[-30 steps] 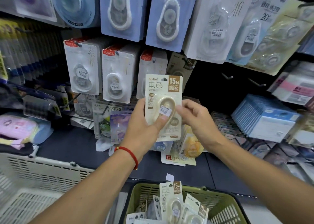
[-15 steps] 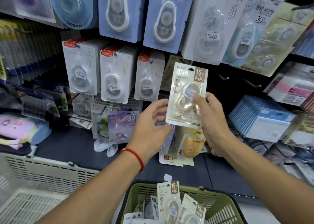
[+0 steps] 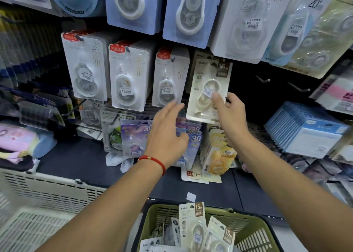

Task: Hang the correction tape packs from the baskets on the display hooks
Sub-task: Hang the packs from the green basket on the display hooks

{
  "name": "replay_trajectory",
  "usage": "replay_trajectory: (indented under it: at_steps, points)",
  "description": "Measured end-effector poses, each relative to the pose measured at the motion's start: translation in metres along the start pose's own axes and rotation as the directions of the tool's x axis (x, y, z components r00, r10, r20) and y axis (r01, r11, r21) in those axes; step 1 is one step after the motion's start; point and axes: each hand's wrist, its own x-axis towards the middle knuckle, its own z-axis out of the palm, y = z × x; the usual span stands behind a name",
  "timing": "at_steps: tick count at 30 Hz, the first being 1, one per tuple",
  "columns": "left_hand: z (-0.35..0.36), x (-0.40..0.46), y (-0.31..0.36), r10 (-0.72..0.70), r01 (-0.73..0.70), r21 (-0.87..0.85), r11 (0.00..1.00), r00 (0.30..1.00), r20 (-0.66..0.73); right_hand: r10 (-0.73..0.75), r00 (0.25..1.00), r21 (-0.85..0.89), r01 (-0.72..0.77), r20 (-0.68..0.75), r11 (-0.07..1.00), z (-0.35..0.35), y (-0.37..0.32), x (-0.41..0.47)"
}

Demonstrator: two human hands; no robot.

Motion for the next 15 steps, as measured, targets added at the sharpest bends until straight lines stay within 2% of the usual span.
replay_trajectory:
  at_steps: [2, 5, 10, 13, 15]
  points:
    - [0.004, 0.012, -0.006, 0.038, -0.044, 0.129, 0.991, 0.998, 0.047, 0.095, 0.995, -0.061, -0.097, -0.035, 0.993, 0.016, 0.011, 0.030]
    - [0.014, 0.023, -0.013, 0.035, -0.043, 0.187, 0.981, 0.998, 0.044, 0.184, 0.980, -0.137, -0.193, -0.075, 0.972, 0.034, 0.022, 0.072]
    - [0.022, 0.021, -0.020, 0.080, -0.086, 0.253, 0.964, 0.996, 0.033, 0.403, 0.915, -0.047, -0.404, -0.032, 0.914, 0.044, 0.029, 0.097]
    - [0.021, 0.016, -0.027, 0.069, -0.090, 0.315, 0.945, 0.995, 0.077, 0.422, 0.906, -0.101, -0.418, 0.019, 0.903, 0.031, 0.038, 0.083]
    - [0.018, 0.010, -0.033, 0.041, -0.093, 0.342, 0.935, 0.987, 0.156, 0.359, 0.931, -0.142, -0.347, 0.065, 0.927, 0.010, 0.042, 0.059]
